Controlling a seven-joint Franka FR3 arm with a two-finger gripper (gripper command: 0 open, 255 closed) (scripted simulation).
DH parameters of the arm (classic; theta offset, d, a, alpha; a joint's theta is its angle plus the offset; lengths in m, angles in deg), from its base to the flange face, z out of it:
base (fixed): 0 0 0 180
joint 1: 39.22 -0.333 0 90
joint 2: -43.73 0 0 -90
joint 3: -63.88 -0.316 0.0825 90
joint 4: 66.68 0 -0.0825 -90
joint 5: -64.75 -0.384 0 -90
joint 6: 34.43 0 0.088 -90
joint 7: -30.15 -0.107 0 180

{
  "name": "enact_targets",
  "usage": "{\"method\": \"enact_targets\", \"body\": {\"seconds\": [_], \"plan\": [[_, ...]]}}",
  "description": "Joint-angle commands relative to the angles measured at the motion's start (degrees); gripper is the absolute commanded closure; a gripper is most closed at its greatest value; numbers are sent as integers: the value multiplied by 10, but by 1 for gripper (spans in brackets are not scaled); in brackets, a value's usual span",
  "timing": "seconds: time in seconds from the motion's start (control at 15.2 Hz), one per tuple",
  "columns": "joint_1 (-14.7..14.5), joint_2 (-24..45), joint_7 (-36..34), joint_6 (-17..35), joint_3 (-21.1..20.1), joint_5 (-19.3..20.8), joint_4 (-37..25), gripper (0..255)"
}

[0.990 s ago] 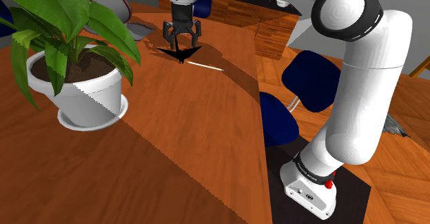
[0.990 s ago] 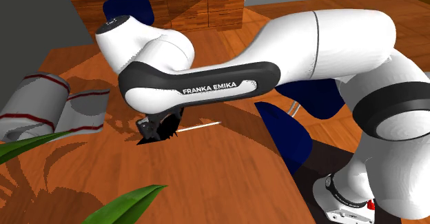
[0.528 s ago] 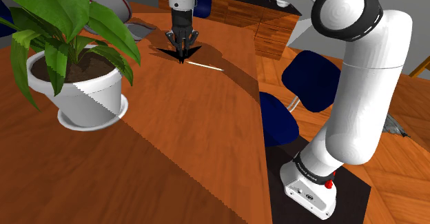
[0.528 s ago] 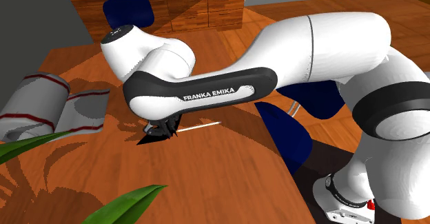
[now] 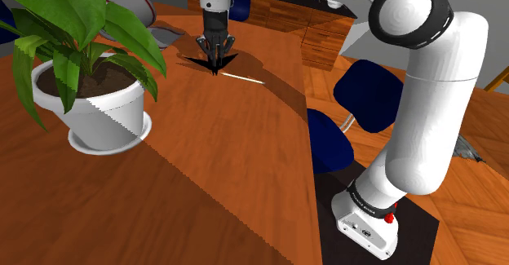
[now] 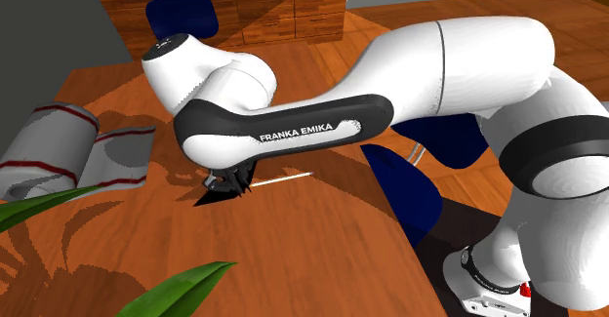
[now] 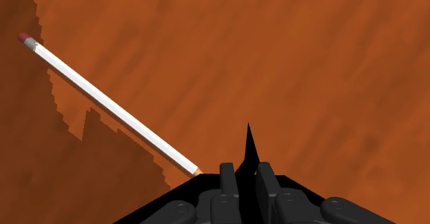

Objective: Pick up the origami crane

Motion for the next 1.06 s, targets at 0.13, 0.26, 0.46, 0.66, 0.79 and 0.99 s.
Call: {"method": "enact_targets", "body": {"seconds": [0.13, 0.26, 0.46, 0.66, 0.79, 0.99], "plan": [[-1, 0, 0, -27, 0, 0, -27, 255], [-1, 1, 1, -43, 0, 0, -44, 255], [-3, 3, 1, -68, -1, 0, -71, 255], [-4, 8, 1, -93, -1, 1, -101, 255], [-5, 12, 1, -111, -1, 1, -123, 255], [-6, 14, 0, -121, -1, 2, -136, 255]]}}
